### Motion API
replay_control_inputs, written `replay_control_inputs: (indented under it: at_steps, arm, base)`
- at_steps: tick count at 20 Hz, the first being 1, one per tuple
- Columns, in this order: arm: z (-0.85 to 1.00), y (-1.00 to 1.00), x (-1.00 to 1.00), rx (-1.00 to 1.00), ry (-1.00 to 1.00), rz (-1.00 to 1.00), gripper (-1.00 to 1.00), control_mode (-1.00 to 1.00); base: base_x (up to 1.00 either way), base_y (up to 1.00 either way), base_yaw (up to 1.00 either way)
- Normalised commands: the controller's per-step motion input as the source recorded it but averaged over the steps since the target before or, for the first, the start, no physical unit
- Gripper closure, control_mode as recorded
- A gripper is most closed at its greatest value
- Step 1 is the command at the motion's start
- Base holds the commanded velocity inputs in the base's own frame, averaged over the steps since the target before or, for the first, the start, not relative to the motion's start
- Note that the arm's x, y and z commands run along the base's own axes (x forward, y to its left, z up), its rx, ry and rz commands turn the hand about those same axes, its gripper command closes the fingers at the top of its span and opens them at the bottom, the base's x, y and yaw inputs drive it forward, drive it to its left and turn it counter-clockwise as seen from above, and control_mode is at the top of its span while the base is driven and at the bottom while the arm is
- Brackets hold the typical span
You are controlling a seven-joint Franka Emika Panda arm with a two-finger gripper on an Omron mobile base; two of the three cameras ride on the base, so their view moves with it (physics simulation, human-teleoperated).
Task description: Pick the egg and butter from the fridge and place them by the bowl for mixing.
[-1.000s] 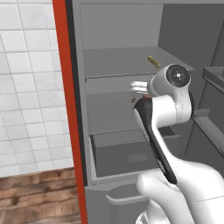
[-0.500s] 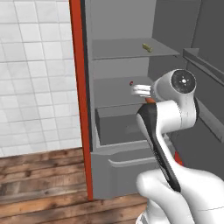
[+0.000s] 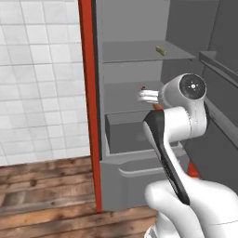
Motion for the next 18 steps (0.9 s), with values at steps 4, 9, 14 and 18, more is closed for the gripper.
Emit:
replay_control_inputs:
  at_steps: [4, 9, 14, 18]
  arm:
    - [0.0, 0.0, 0.0, 0.0, 0.0, 0.0, 1.0, 1.0]
    - [0.0, 0.0, 0.0, 0.0, 0.0, 0.0, 1.0, 1.0]
    - [0.0, 0.0, 0.0, 0.0, 0.0, 0.0, 1.0, 1.0]
    - [0.0, 0.0, 0.0, 0.0, 0.0, 0.0, 1.0, 1.0]
  base:
    - [-0.89, 0.79, -0.55]
    - [-0.16, 0.63, 0.64]
    - [0.0, 0.33, 0.95]
    - [0.0, 0.25, 0.98]
